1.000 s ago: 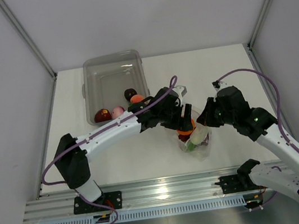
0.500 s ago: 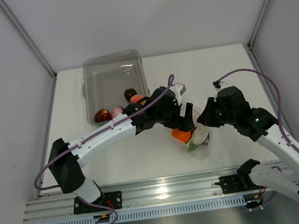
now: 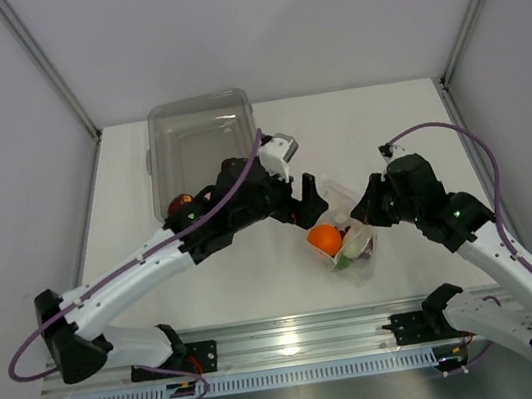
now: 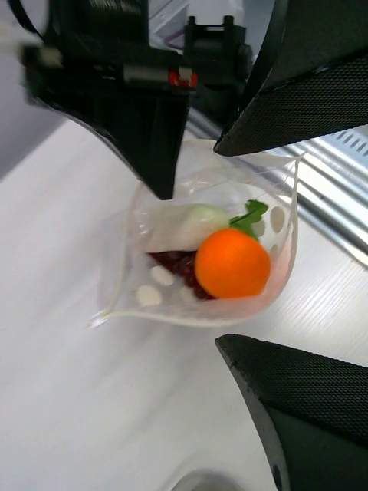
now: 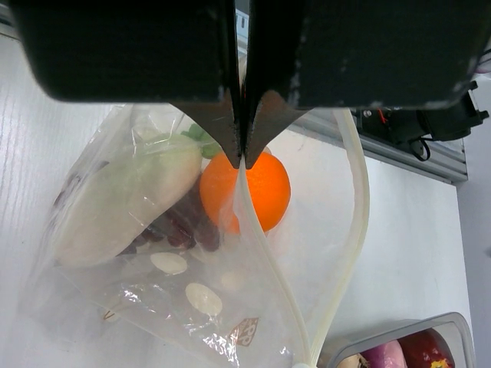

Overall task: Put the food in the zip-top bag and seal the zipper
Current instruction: Place the fake fruit in the zipper food storage bag, then pick up the fake fruit from the bin.

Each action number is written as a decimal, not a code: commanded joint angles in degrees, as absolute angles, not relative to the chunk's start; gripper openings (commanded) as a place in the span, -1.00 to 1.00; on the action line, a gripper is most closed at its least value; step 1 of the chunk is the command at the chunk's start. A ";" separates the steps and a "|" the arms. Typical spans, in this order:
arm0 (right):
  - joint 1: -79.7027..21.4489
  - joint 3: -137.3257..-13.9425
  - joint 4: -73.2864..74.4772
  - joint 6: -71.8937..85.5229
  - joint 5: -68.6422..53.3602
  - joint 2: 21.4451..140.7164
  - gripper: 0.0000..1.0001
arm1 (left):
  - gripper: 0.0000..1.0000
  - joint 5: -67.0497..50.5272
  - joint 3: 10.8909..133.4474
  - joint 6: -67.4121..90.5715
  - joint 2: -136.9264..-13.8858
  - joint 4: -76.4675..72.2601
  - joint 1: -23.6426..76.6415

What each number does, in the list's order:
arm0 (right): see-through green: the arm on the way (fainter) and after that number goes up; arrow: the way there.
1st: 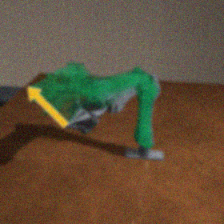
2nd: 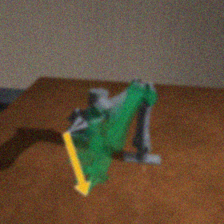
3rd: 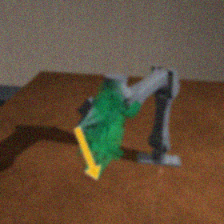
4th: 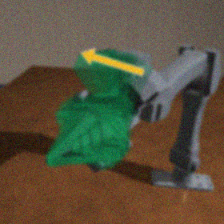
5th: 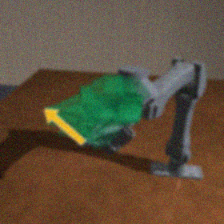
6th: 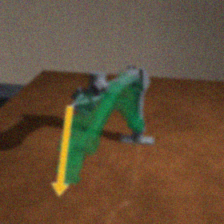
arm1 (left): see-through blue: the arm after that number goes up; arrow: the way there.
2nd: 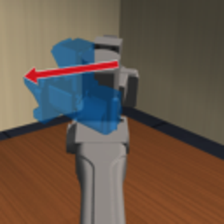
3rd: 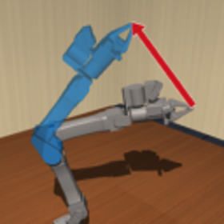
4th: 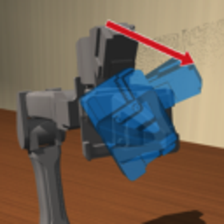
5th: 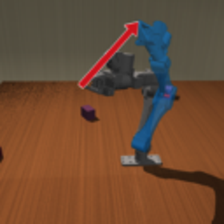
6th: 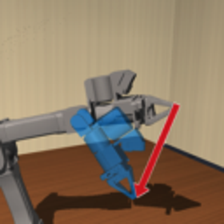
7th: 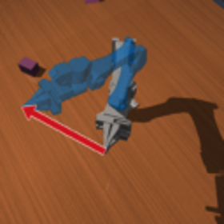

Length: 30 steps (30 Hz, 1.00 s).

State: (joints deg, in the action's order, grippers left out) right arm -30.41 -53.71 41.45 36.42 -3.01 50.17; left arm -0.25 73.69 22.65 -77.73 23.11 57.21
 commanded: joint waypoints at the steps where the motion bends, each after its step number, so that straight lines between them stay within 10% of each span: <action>1: -30.67 -53.79 40.25 36.04 -1.76 49.39 -1.00 | 0.99 8.07 74.09 16.08 -71.46 18.19 56.69; 15: -30.41 -53.44 39.90 34.81 -1.41 49.83 -1.00 | 0.99 1.42 84.98 26.53 -82.34 35.68 29.81; 30: -30.06 -53.53 40.51 33.84 -1.14 50.36 -1.00 | 0.92 -4.32 97.65 41.92 -106.60 42.19 23.12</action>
